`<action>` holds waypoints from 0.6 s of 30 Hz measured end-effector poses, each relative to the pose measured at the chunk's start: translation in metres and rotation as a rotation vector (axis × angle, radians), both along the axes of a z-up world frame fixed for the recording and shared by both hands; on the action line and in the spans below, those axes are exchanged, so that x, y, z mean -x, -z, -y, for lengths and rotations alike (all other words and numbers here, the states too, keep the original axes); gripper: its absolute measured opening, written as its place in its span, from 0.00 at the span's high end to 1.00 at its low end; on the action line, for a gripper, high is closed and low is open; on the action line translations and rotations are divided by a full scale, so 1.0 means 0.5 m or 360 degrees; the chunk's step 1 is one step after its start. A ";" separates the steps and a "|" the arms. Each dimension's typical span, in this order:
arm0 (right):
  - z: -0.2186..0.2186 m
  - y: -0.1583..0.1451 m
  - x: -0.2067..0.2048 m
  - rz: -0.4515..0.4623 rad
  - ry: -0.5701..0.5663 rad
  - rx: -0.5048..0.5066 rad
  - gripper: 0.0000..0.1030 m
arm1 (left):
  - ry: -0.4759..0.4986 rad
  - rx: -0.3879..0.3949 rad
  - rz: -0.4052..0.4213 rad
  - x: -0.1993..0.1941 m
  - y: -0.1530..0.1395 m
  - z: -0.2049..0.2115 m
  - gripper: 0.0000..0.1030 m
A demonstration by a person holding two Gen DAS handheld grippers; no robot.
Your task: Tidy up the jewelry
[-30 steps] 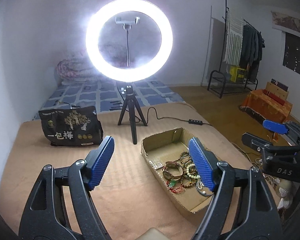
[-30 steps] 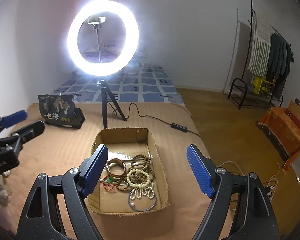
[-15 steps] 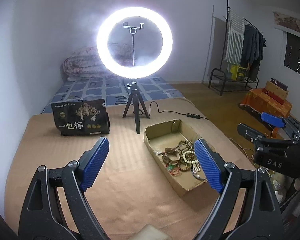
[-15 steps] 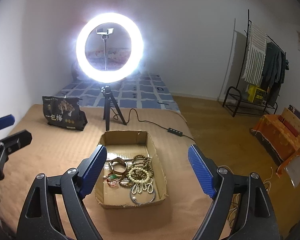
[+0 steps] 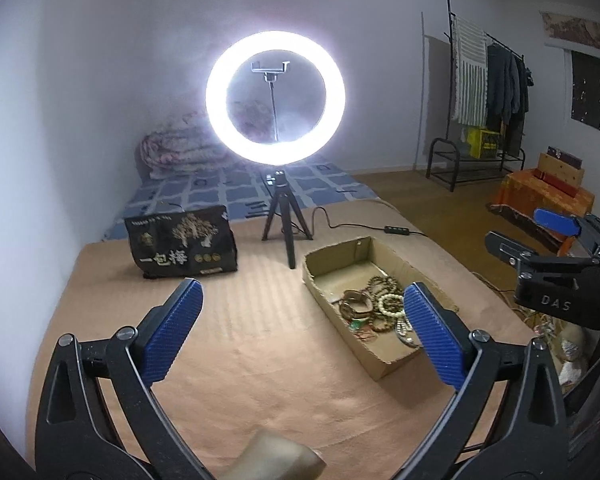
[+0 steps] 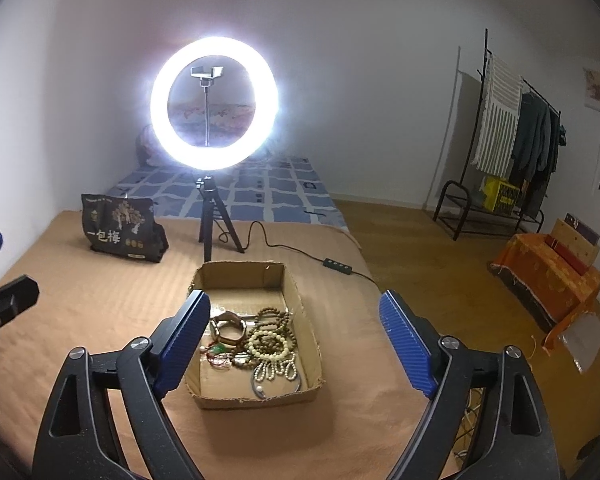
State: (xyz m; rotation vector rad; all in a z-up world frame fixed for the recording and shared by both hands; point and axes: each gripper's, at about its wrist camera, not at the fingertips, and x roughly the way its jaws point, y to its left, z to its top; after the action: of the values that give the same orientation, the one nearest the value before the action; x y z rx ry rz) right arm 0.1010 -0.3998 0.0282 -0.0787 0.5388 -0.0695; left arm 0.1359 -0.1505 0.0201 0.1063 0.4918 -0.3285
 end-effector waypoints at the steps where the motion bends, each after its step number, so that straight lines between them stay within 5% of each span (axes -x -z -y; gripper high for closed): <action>1: 0.000 0.001 0.001 0.0000 0.0000 0.0000 0.13 | -0.0005 -0.0007 0.0004 -0.001 0.000 -0.003 0.01; 18: -0.009 0.012 -0.003 -0.0010 -0.0012 0.0023 0.13 | -0.0036 -0.0021 0.0000 0.012 -0.003 -0.012 0.00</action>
State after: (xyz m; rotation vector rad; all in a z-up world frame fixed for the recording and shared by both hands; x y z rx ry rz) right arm 0.1026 -0.3954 0.0222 -0.0952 0.5442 -0.0658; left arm 0.1300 -0.1446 0.0217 0.1132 0.4951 -0.3030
